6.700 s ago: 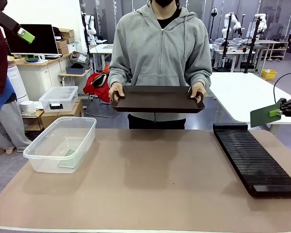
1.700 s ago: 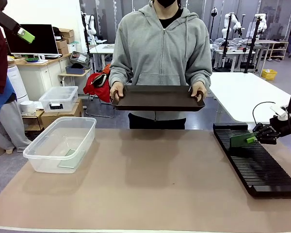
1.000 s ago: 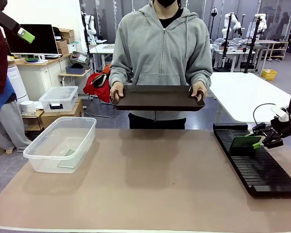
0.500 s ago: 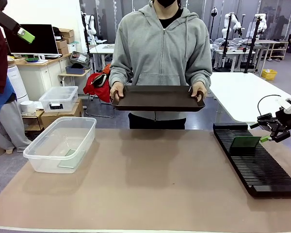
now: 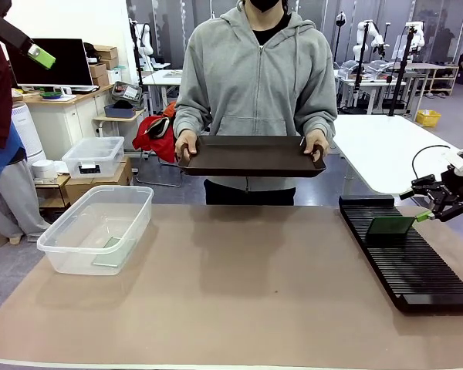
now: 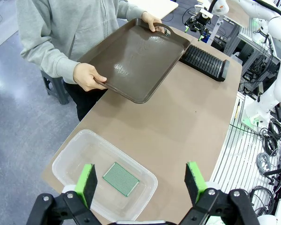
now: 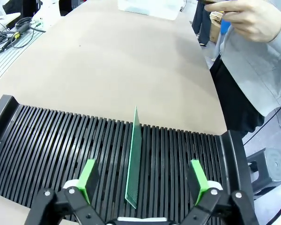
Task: Sort PCBs into racks and boxes based on the side picked up.
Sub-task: If the short side of the Blank PCB is picked up, insert it into the PCB Rack ; if the long side is picked up, place it in the Organizing box.
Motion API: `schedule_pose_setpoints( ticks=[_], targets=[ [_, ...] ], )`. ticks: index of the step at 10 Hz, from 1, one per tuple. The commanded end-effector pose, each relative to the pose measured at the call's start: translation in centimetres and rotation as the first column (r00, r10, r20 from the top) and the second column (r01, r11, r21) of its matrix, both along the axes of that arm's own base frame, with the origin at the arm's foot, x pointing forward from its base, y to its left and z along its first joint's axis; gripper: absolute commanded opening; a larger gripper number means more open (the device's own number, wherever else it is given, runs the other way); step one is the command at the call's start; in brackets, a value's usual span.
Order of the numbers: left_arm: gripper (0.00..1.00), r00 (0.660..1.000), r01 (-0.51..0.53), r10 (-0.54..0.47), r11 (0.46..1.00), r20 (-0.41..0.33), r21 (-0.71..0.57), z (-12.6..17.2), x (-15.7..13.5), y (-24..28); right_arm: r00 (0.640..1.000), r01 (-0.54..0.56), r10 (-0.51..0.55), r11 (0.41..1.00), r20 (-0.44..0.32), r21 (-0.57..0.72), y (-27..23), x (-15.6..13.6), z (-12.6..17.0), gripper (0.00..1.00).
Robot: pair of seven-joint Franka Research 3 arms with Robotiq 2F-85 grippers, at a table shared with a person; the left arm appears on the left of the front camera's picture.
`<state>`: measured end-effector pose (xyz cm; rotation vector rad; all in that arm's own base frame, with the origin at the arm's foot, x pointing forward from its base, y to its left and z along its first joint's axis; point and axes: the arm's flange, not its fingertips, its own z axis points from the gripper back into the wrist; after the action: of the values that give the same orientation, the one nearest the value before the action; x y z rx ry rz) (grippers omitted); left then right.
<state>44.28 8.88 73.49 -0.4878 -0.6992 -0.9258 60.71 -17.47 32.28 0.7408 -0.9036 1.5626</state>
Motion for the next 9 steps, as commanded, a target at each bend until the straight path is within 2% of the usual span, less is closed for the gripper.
schedule_pose_setpoints(
  ticks=[1, 9],
  targets=[
    [1.00, 1.000, -0.007, 0.007, 1.000, 0.003, -0.004, -0.11, 0.00, 0.02, 1.000, 0.000, 0.000, 1.000, -0.001, 0.000, -0.01, 0.03, -0.11, 1.00],
    [1.00, 1.000, -0.007, 0.007, 1.000, 0.003, -0.004, -0.11, 0.00, 0.02, 1.000, 0.000, 0.000, 1.000, -0.001, 0.000, -0.01, 0.03, -0.11, 1.00]
  ],
)
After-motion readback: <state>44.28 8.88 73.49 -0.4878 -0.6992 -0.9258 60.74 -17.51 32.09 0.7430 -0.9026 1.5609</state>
